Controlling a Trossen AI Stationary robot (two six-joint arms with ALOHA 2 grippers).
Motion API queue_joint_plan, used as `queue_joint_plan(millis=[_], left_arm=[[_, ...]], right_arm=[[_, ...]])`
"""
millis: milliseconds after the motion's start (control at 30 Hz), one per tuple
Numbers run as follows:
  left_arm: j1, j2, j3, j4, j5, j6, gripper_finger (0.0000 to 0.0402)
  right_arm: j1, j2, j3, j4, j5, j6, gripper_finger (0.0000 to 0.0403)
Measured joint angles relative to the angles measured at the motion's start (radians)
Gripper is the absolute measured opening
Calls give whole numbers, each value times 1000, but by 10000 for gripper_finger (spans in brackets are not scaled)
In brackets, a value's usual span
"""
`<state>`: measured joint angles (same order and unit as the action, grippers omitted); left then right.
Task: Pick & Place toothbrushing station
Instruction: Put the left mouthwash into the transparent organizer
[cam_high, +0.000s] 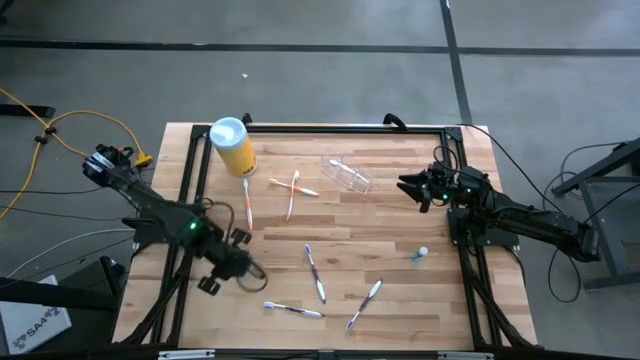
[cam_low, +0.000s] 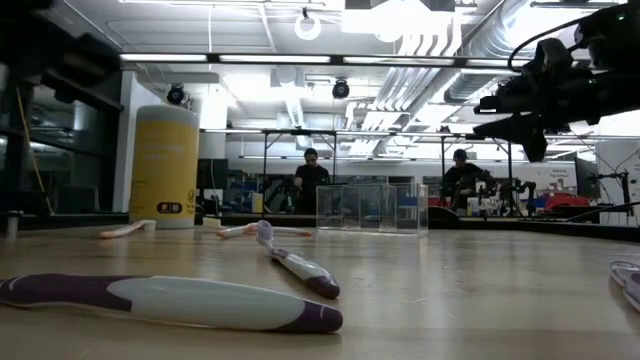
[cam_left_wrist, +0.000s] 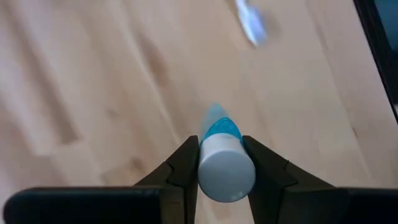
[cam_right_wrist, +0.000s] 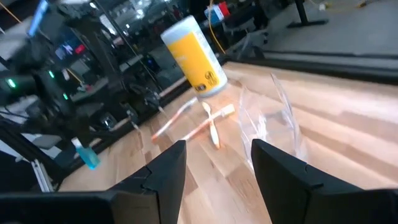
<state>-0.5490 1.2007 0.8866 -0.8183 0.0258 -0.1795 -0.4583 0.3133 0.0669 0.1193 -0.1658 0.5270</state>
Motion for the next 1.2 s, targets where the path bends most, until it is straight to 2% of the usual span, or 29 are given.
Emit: queue_joint_plan(millis=[200, 400, 500, 700, 967, 1200], left_arm=[[190, 0, 80, -8, -59, 17, 89], [362, 25, 170, 23, -113, 74, 89], [445, 73, 239, 27, -164, 90, 89], [597, 244, 387, 20, -163, 164, 89], [696, 469, 641, -68, -152, 272, 89], [754, 558, 810, -66, -152, 336, 89]], right_arm=[[0, 0, 0, -90, 4, 0, 174], [0, 0, 0, -102, 9, 0, 174], [0, 0, 0, -101, 9, -7, 174], [0, 0, 0, -101, 2, -8, 174], [0, 0, 0, -102, -16, -8, 174], [0, 0, 0, -101, -18, -27, 174]])
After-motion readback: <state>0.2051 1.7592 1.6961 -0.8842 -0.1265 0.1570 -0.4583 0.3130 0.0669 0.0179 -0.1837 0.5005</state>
